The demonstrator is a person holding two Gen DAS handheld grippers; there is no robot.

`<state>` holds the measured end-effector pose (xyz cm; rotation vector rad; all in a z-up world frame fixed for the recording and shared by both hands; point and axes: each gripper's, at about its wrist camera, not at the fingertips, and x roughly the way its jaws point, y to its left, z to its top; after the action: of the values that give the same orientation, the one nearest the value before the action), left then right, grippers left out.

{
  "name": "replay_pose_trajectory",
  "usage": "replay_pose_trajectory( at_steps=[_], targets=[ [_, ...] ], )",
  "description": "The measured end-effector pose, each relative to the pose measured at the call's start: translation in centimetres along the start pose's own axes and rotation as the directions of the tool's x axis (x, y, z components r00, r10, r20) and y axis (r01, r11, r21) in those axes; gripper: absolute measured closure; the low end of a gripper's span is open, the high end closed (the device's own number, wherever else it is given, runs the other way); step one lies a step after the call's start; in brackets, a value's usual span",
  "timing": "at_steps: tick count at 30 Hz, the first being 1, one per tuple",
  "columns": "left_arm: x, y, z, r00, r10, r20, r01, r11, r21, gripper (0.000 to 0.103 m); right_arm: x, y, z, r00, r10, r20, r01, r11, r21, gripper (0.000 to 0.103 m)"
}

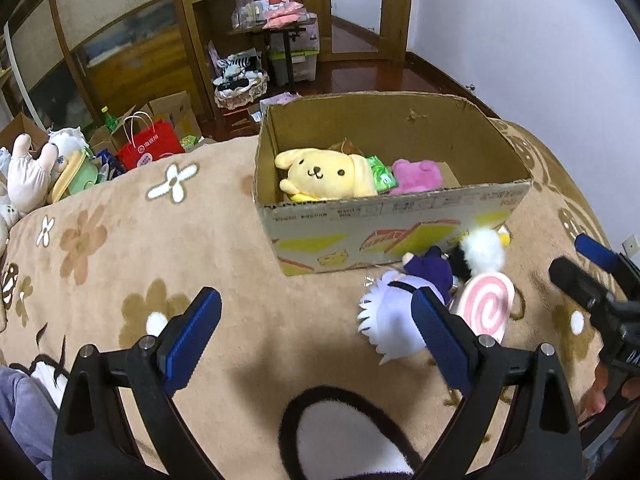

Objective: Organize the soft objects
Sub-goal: 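Withdraw both open tools back toward the remaining plush items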

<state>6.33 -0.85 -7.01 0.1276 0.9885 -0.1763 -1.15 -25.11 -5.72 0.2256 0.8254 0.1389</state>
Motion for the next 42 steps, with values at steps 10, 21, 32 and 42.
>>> replay_pose_trajectory(
  at_steps=[10, 21, 32, 42],
  targets=[
    [1.2, -0.3, 0.1, 0.999, -0.012, -0.039, 0.012, 1.0, 0.007, 0.008, 1.3, 1.2, -1.0, 0.999, -0.011, -0.042, 0.009, 0.999, -0.042, 0.0],
    [3.4, -1.5, 0.5, 0.997, -0.013, -0.076, 0.016, 0.999, 0.04, 0.008, 3.3, 1.7, -1.8, 0.995, -0.023, -0.097, 0.016, 0.997, -0.069, 0.0],
    [5.2, -2.0, 0.9, 0.991, -0.079, -0.105, 0.083, 0.996, 0.03, 0.008, 4.7, 2.0, -2.3, 0.99, -0.064, -0.129, 0.053, 0.995, -0.087, 0.0],
    [7.6, -3.0, 0.6, 0.979, -0.121, -0.162, 0.128, 0.991, 0.033, 0.008, 6.1, 3.0, -3.1, 0.979, -0.058, -0.197, 0.03, 0.99, -0.14, 0.0]
  ],
)
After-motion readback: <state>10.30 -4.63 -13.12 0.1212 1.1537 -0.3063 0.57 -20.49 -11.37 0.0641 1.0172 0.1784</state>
